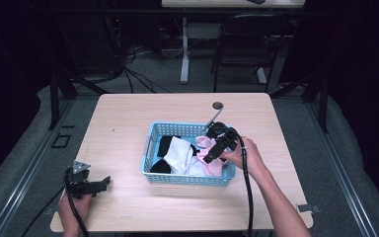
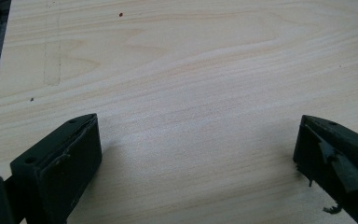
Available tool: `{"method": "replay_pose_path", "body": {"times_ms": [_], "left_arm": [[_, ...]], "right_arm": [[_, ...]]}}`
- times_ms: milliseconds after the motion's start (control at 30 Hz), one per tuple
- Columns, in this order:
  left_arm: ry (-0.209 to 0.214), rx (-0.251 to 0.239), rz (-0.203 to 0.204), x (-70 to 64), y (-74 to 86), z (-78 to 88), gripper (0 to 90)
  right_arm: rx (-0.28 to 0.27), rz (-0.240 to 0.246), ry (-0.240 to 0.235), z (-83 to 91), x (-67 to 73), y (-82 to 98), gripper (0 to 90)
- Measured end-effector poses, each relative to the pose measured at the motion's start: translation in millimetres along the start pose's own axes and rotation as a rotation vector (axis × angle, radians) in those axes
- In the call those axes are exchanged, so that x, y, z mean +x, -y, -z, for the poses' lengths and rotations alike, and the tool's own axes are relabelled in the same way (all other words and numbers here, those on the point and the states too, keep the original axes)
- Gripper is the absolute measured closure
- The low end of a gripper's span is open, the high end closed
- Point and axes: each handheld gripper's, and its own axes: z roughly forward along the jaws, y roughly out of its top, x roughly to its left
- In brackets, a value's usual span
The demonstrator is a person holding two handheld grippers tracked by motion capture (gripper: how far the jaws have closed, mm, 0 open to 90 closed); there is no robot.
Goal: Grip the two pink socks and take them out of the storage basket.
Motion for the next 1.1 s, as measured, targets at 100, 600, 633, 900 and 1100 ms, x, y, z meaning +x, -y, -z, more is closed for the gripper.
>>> {"method": "replay_pose_path", "body": {"times_ms": [100,600,633,900,1100], "left_arm": [[0.000,0.001,0.000,0.0,0.0,0.1,0.9],[0.002,0.000,-0.003,0.2,-0.1,0.0,0.9],[0.002,0.000,-0.002,0.2,-0.1,0.0,0.9],[0.002,-0.002,0.000,0.0,0.0,-0.2,0.9],[0.002,0.000,-0.002,0.1,-0.1,-0.1,0.9]], "right_arm": [[0.026,0.003,-0.009,-7.3,-1.6,-1.9,2.6],[0.193,-0.044,0.017,-37.1,-7.0,-10.6,47.6],[0.197,-0.054,0.014,-39.5,-6.3,-10.3,53.6],[0.207,-0.070,0.010,-39.7,-4.9,-10.0,87.5],[0.170,-0.070,0.007,-27.0,-1.1,-8.1,88.7]]}}
